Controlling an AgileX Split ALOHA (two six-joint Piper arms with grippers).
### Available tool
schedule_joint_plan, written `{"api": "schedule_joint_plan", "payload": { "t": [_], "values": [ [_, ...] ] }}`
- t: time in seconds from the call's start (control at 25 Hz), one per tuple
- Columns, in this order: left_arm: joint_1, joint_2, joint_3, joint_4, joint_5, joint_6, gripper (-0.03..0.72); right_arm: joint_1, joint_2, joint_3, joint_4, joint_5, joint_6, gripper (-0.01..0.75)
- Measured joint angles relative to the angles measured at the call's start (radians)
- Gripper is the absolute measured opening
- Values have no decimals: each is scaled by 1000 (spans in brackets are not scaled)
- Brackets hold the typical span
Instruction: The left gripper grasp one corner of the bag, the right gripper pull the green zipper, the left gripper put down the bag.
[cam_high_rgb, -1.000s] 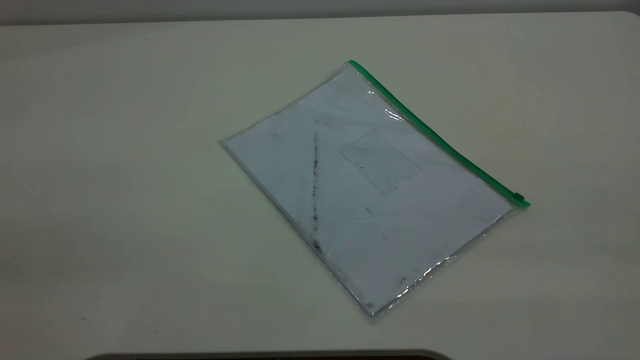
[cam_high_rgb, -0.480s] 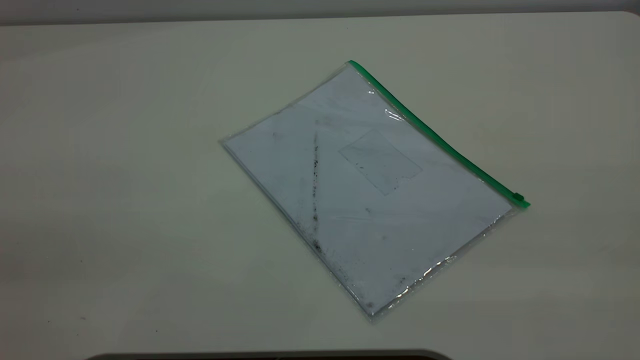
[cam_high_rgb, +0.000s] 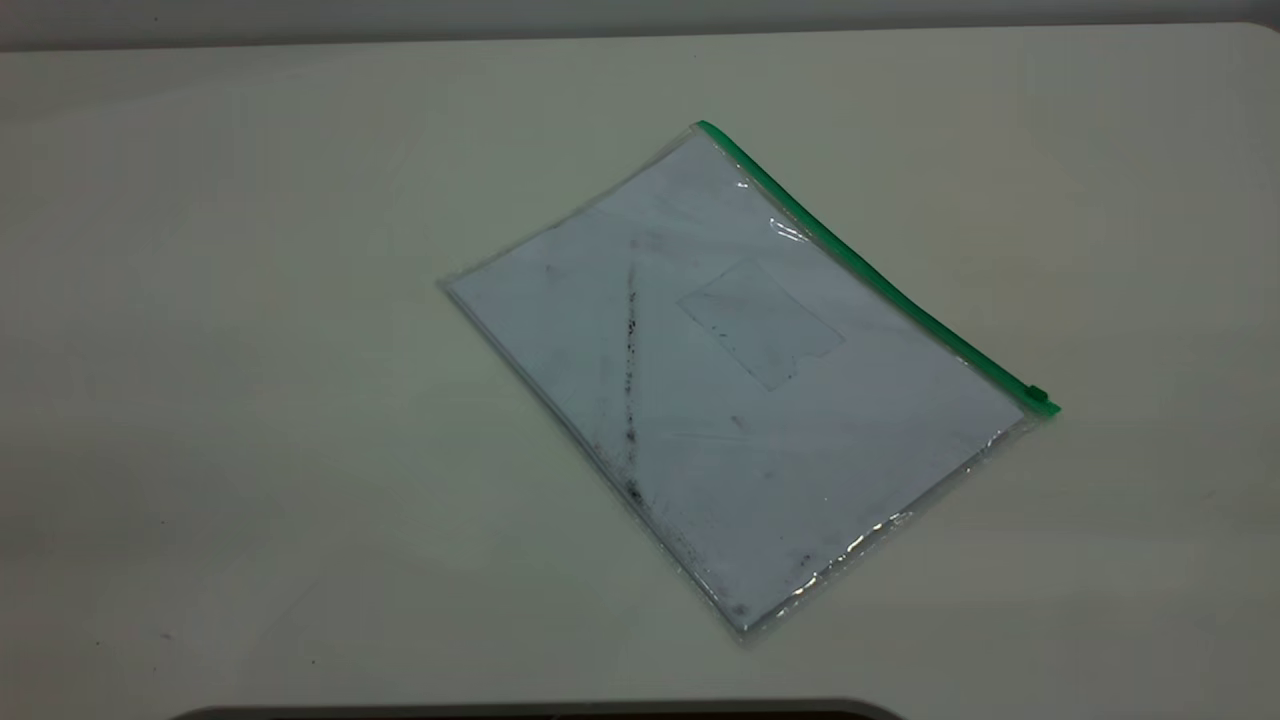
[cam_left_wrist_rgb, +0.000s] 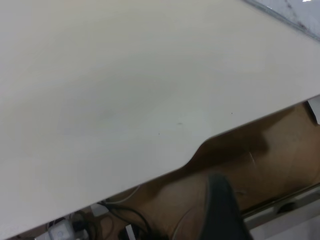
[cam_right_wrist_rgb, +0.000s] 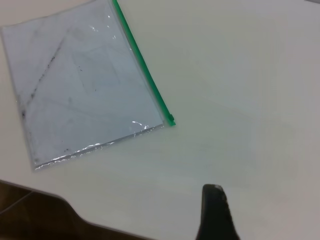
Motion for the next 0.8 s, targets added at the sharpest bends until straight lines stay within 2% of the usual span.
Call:
{"api": "schedule_joint_plan", "payload": {
  "t": [0.12, 0.36, 0.44, 0.56, 0.8],
  "values": [
    [46, -26, 0, 0, 0, 0, 551, 0, 0, 0, 0, 0, 1, 541],
    [311, -142, 0, 4, 0, -4, 551, 0, -1, 0, 0, -1, 1, 541],
    [368, -180, 0, 6, 1, -4, 551, 0, -1, 0, 0, -1, 2, 540],
    [393, -217, 0, 6, 2, -4, 551, 0, -1, 0, 0, -1, 2, 539],
    [395, -229, 0, 4, 5, -4, 551, 0, -1, 0, 0, -1, 2, 539]
  ]
}}
